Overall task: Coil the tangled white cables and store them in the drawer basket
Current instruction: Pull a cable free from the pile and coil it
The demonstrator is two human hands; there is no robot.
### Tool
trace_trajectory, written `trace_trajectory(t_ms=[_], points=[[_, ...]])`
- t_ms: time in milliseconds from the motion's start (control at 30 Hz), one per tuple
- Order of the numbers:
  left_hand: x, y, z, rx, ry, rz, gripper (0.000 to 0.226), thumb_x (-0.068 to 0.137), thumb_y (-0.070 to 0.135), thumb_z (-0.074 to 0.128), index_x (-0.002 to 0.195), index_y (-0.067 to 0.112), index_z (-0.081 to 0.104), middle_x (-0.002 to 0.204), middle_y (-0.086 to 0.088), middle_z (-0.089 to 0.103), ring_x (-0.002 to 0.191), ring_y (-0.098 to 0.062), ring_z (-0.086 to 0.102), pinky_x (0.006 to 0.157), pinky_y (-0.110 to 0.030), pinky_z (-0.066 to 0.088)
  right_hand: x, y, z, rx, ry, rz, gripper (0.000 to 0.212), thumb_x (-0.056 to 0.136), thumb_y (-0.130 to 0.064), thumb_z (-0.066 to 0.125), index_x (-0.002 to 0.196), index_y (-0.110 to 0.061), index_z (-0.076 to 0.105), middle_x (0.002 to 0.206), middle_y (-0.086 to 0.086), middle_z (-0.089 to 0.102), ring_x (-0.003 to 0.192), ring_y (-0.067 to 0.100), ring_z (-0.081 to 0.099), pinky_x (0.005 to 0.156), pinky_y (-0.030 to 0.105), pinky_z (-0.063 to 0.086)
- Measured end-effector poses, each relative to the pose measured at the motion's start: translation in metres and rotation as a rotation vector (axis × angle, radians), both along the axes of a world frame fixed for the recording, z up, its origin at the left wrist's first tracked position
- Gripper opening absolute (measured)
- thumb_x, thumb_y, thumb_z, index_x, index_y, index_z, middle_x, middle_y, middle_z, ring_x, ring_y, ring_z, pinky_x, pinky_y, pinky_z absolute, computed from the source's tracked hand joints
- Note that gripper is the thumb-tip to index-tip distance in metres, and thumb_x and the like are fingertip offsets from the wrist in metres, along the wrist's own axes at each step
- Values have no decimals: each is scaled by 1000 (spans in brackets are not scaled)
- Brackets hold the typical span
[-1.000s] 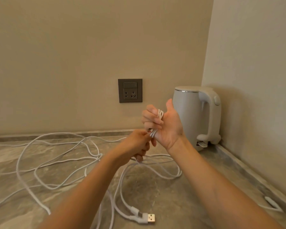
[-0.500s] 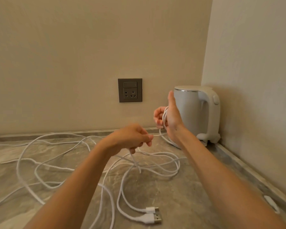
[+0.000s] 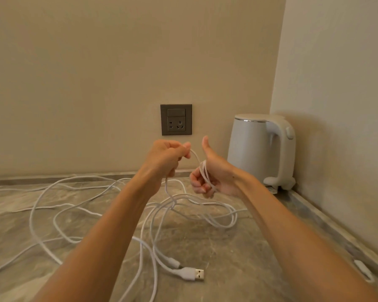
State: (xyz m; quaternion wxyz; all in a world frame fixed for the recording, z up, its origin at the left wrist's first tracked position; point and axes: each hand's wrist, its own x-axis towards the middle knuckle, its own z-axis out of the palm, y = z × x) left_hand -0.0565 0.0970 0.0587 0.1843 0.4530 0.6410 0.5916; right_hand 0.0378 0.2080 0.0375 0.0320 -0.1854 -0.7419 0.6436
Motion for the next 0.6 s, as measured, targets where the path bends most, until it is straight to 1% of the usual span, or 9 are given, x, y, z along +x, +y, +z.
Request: trace_trajectory(t_ms=[67, 167, 300, 333, 400, 433, 467, 533, 600], points=[[1, 3, -3, 35, 37, 46, 35, 93, 29, 52, 62, 15, 58, 42, 8, 32, 40, -8, 25, 42, -19, 23, -1, -5, -2, -91, -3, 114, 95, 70, -84, -12, 49, -8, 41, 46, 7, 43, 38, 11, 29, 36, 18, 24], [2, 6, -7, 52, 103, 90, 37, 94, 32, 48, 63, 16, 57, 40, 13, 38, 40, -5, 28, 43, -19, 25, -3, -13, -4, -271, 71, 280, 98, 72, -83, -8, 43, -5, 45, 42, 8, 42, 31, 7, 30, 28, 13, 26], [2, 8, -15, 6, 104, 69, 38, 96, 35, 44, 72, 9, 58, 62, -9, 54, 56, -18, 47, 54, -27, 38, -7, -19, -4, -539, 296, 466, 100, 76, -81, -5, 43, -5, 51, 38, 6, 42, 28, 6, 36, 27, 12, 30], [3, 8, -16, -27, 74, 27, 35, 97, 31, 43, 73, 9, 57, 62, -8, 56, 58, -18, 50, 55, -26, 39, -10, -19, -3, -626, 363, 517, 100, 77, -81, -1, 46, -2, 53, 40, 7, 45, 30, 7, 38, 29, 13, 34], [6, 8, -19, -118, 58, -69, 32, 98, 12, 40, 67, 13, 49, 47, 6, 51, 41, -4, 46, 42, -16, 36, -13, -16, -2, -843, 503, 596, 97, 77, -81, 10, 59, 3, 56, 52, 15, 53, 37, 11, 37, 37, 19, 44], [8, 8, -21, -170, 71, -93, 35, 97, 5, 37, 64, 15, 43, 42, 8, 44, 32, 0, 38, 35, -14, 30, -14, -14, -1, -915, 566, 595, 96, 75, -80, 16, 65, 6, 57, 57, 19, 56, 40, 14, 35, 40, 22, 47], [10, 9, -23, -220, 85, -103, 36, 97, 6, 34, 62, 16, 39, 41, 7, 38, 29, -1, 30, 32, -15, 24, -13, -12, 0, -962, 610, 577, 95, 74, -80, 19, 68, 7, 57, 60, 22, 56, 42, 15, 36, 42, 23, 46], [13, 11, -27, -322, 82, -122, 38, 98, 18, 33, 60, 16, 36, 41, 6, 32, 32, -5, 22, 36, -16, 17, -9, -7, 3, -1002, 659, 472, 93, 73, -79, 20, 65, 7, 56, 57, 21, 54, 38, 17, 44, 39, 21, 41], [18, 12, -29, -419, 57, -186, 40, 99, 26, 29, 60, 17, 33, 46, 5, 26, 37, -7, 18, 38, -15, 14, -3, -2, 7, -965, 708, 259, 95, 80, -80, 13, 55, 2, 52, 48, 13, 47, 32, 12, 42, 31, 15, 34]])
